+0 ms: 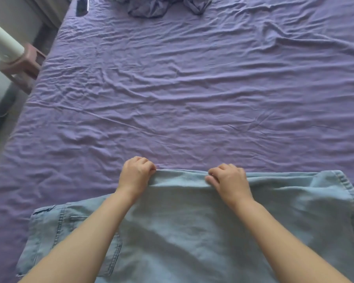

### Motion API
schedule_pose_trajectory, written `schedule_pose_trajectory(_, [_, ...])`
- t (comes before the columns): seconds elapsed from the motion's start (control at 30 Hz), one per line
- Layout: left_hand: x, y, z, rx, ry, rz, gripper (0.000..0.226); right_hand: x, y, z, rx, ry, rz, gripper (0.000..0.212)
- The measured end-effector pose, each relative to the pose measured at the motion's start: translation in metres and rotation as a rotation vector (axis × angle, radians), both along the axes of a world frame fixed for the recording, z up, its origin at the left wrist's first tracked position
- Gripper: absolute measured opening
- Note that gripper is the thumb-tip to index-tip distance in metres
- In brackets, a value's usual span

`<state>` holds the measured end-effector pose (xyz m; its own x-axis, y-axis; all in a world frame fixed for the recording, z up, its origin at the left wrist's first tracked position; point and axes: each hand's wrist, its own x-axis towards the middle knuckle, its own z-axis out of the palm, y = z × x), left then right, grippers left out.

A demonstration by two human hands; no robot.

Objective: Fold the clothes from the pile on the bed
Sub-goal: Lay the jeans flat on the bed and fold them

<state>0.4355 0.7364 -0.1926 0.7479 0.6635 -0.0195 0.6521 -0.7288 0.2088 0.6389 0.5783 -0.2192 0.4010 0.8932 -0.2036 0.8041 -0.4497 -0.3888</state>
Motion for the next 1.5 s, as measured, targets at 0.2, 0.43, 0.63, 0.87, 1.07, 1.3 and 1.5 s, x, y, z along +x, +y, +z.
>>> schedule_pose_trajectory(0.2, [-0.004,0.017,-0.026,0.015,0.139,0.243,0.024,-0.006,0.009,-0.007,0.218,-0.183,-0.033,0.02])
schedule_pose_trajectory(0.43, [-0.02,0.008,-0.035,-0.188,-0.119,0.259,0.018,0.001,0.005,-0.016,0.328,-0.18,0.183,0.016])
schedule_pose_trajectory(0.63, [-0.011,0.016,-0.034,-0.102,0.042,0.364,0.018,-0.005,0.017,-0.021,0.384,-0.281,0.003,0.014])
schedule_pose_trajectory(0.87, [0.033,-0.059,-0.039,0.046,-0.208,0.029,0.014,-0.008,-0.002,-0.021,0.439,-0.33,0.009,0.018])
schedule_pose_trajectory(1.07, [0.062,-0.097,-0.051,-0.095,0.122,0.048,0.063,0.045,-0.08,-0.026,0.173,-0.334,-0.154,0.058])
schedule_pose_trajectory(1.3, [0.115,-0.148,-0.054,-0.111,0.227,-0.1,0.082,0.11,-0.154,-0.009,0.019,-0.407,-0.252,0.075])
schedule_pose_trajectory(1.5, [0.177,-0.199,-0.063,-0.07,0.278,-0.271,0.09,0.132,-0.19,-0.015,0.217,-0.4,-0.464,0.036])
